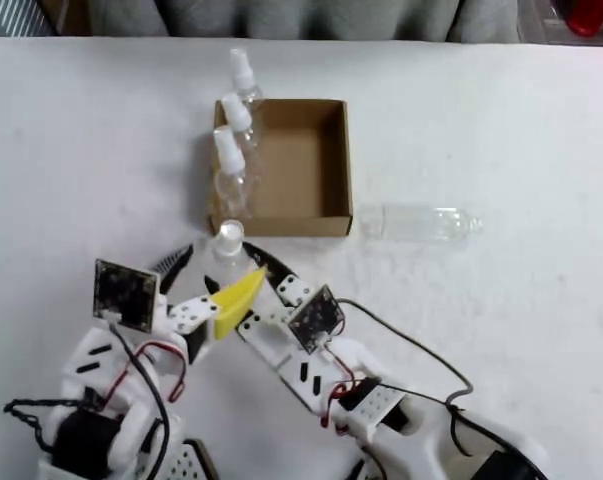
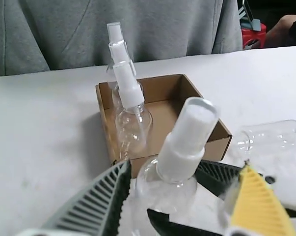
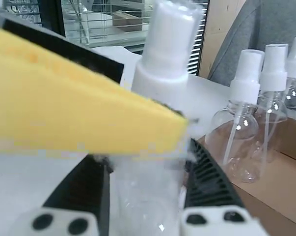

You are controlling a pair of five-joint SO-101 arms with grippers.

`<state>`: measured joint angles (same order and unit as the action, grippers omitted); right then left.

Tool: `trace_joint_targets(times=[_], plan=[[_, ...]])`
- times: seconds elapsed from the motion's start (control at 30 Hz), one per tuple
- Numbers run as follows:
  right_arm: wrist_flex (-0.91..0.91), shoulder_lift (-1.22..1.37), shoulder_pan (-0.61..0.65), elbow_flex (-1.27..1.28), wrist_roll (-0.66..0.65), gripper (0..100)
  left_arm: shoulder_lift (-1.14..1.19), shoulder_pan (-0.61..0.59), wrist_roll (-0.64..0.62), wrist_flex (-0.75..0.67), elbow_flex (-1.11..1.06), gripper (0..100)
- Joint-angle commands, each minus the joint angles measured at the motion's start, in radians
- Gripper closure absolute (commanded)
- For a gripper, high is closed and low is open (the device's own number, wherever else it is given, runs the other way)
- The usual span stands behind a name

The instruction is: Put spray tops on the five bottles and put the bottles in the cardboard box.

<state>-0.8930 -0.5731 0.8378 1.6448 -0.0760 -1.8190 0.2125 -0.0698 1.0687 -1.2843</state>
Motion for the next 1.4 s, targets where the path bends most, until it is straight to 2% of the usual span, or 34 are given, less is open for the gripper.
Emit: trace_joint_targets(times=[0.0,0.17,0.23,0.3,0.43,0.53,0.77,0.83,0.97,1.13,1.27,1.37], plan=[[-0.019,-0.01,-0.048,-0.011,-0.014,98.4,-0.008,-0.008,-0.014,0.04,0.121,68],[0.008,-0.01,-0.053,-0.014,-0.014,98.4,-0.008,-0.008,-0.015,0.114,0.258,68],[0.044,-0.01,-0.053,-0.029,-0.014,98.4,-0.008,-0.008,-0.015,0.138,0.304,71],[0.082,-0.01,-0.059,-0.044,-0.012,98.4,-0.008,-0.008,-0.015,0.137,0.319,78],[0.094,-0.01,-0.058,-0.046,-0.012,98.4,-0.008,-0.007,-0.005,0.138,0.31,98],[0.094,-0.01,-0.058,-0.044,-0.012,98.4,-0.008,-0.002,-0.008,0.146,0.278,94],[0.094,-0.01,-0.107,-0.061,-0.008,98.4,-0.008,0.001,0.002,0.158,0.175,98],[0.094,-0.01,-0.151,-0.084,0.064,98.4,-0.008,0.007,0.04,0.155,0.126,98],[0.094,-0.01,-0.213,-0.107,0.164,98.4,-0.008,0.11,0.117,0.149,0.044,98],[0.087,-0.01,-0.219,-0.109,0.23,98.4,-0.008,0.226,0.126,0.15,0.017,98],[0.05,-0.012,-0.22,-0.103,0.262,98.4,-0.008,0.272,0.132,0.144,-0.044,98],[-0.03,-0.012,-0.222,-0.084,0.278,98.4,-0.008,0.288,0.157,0.083,-0.147,98]])
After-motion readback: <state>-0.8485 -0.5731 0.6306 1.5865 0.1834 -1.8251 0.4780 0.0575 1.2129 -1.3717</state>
